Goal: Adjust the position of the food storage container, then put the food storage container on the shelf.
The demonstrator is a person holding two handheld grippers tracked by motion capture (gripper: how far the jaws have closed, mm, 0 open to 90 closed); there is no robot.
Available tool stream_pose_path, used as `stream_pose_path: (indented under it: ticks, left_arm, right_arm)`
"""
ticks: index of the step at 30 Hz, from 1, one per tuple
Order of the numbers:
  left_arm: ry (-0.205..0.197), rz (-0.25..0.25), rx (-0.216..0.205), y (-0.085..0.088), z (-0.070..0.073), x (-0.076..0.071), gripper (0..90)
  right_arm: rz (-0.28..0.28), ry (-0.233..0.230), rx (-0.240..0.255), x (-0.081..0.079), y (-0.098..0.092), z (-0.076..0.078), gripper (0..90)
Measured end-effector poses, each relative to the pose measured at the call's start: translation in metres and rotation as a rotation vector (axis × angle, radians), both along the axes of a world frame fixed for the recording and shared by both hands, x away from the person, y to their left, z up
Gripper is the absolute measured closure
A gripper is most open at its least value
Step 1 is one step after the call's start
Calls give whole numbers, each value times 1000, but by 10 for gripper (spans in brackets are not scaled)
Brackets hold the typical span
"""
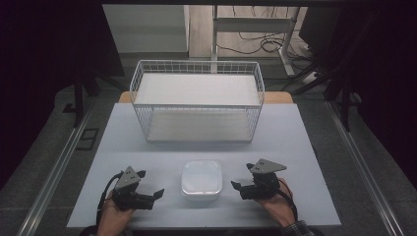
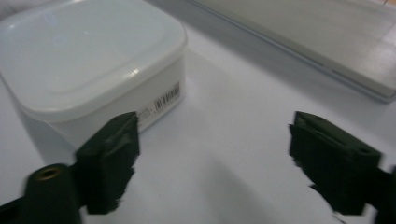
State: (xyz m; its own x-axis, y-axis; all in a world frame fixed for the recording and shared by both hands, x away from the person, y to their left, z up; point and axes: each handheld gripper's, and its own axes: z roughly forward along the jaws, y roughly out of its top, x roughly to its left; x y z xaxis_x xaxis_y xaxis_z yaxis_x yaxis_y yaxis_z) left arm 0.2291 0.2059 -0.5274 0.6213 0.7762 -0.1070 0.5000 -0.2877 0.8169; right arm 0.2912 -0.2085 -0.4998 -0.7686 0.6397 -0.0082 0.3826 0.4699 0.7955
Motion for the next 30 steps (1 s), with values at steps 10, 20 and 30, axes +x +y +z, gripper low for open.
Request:
stream_pose_path:
  ticks: [10, 20, 30]
  left_arm:
    - [10, -8, -39, -4, 3, 1, 38]
    - [7, -103, -51, -23, 14, 7, 57]
    - [-3, -124, -45, -40, 19, 20, 104]
  right_arm:
    - [-3, 8, 16, 1, 1, -1, 63]
    - [31, 3, 23, 0, 13, 6, 43]
    - [37, 53, 54, 1, 30, 16, 13]
